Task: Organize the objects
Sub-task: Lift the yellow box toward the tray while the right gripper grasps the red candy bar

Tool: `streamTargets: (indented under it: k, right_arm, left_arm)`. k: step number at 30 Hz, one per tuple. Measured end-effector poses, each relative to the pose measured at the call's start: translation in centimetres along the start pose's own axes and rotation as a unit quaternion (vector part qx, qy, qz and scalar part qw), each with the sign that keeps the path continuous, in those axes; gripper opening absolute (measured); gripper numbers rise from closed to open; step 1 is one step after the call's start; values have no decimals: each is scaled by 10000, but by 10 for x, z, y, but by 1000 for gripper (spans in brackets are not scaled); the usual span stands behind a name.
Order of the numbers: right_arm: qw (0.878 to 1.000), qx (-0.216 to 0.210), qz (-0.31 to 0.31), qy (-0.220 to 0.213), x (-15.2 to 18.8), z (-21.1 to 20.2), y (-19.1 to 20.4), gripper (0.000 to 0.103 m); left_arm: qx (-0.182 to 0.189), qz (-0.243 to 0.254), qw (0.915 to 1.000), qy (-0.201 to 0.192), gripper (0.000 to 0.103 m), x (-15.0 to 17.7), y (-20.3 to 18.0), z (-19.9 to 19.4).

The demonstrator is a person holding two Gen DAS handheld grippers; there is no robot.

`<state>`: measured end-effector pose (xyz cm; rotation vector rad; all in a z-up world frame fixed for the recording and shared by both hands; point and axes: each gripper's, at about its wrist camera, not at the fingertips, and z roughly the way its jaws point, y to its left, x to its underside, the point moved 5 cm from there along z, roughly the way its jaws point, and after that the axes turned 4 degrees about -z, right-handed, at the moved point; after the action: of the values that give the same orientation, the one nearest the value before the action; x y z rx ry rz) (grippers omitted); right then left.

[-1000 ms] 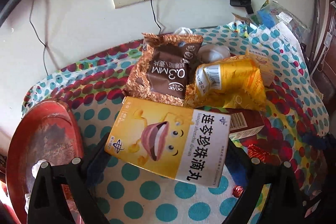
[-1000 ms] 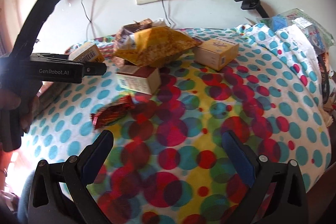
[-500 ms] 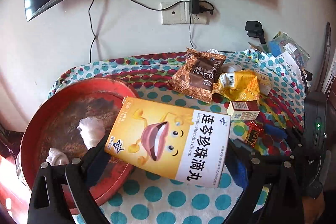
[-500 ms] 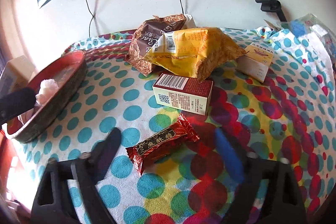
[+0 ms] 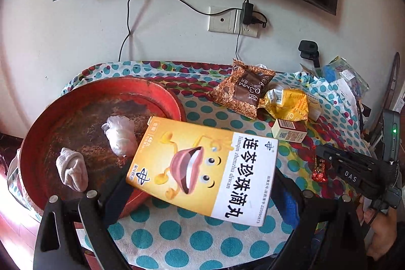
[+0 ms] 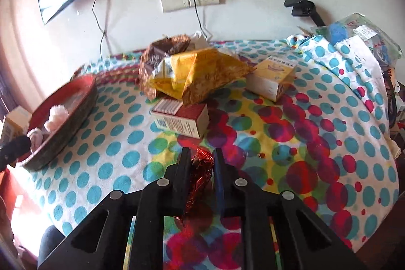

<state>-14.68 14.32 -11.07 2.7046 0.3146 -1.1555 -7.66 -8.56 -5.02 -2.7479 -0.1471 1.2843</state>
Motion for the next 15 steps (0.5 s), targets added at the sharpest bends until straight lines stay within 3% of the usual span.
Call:
streamTargets:
  k: [2,3,4,8,10,11,12,15]
  right_arm:
    - [9999,142,36,-84,3,-4,-1,36]
    - [9998,196,19,-25,6,-4,0,63]
    - [9998,214,24,-7,9,-3,1,78]
    - [9997,233,-79,46,22,3,13,78]
    - [9975,522,-459,-112,27,3,21,55]
    - [9972,463,-544,-206,28,2,23,44]
    - [9972,452,-550,-211,26,1,23,22]
    - [9979,364,-478,-232,21,0,16,21]
  left_arm:
    - [18,-41,10000,9,99,0,0,0]
    - [25,-38,10000,2,98,1,0,-1]
    - [25,-21,10000,-8,98,1,-1,-1]
    - [15,71,10000,22,99,6,-5,0]
    - [17,80,10000,29,99,7,-6,0]
    - [9,81,10000,16,99,7,-6,0]
    - [5,78,10000,7,99,6,-6,0]
    - [-72,24,10000,-4,99,6,-1,1]
